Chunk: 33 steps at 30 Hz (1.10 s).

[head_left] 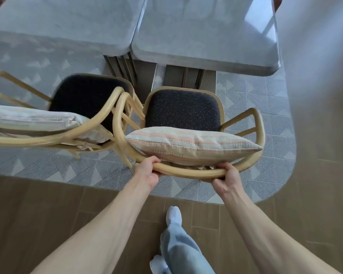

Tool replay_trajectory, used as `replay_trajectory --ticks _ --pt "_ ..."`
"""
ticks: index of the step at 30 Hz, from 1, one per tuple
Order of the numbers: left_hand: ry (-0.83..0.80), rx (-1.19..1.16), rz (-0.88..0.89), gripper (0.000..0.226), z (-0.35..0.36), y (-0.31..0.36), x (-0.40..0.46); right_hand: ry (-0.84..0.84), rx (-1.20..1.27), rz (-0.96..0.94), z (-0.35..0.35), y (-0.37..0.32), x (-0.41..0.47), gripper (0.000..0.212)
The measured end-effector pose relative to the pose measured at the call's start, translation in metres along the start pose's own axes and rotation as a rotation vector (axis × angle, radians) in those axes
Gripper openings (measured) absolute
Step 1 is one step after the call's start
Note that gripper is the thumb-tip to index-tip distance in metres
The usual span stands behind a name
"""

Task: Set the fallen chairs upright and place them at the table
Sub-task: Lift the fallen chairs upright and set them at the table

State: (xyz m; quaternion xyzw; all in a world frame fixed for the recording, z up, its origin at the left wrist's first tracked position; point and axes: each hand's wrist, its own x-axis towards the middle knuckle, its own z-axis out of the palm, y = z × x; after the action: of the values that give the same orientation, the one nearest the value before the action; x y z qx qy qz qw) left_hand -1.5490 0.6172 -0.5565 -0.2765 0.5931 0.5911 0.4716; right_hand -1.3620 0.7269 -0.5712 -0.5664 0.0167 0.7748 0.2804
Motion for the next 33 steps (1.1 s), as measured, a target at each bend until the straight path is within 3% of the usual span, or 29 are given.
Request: replay_trajectory --ticks 18,22,27,33 --pt "-0.057 0.041 -0.005 0.024 0.022 0.014 0.02 0.068 -0.044 -0.022 0.022 -0.017 0.013 0.017" --pt "-0.074 0.033 0.007 0.041 0.026 0.014 0.022 0.055 -0.05 -0.041 0.024 -0.019 0.015 0.015" --pt "-0.083 0.08 0.028 0.016 0.022 0.01 0.022 0.058 -0.099 -0.048 0.023 -0.017 0.015 0.012" --pt "-0.161 0.154 0.081 0.025 0.004 0.011 0.003 0.019 -0.183 -0.095 0.008 -0.015 -0.003 0.012"
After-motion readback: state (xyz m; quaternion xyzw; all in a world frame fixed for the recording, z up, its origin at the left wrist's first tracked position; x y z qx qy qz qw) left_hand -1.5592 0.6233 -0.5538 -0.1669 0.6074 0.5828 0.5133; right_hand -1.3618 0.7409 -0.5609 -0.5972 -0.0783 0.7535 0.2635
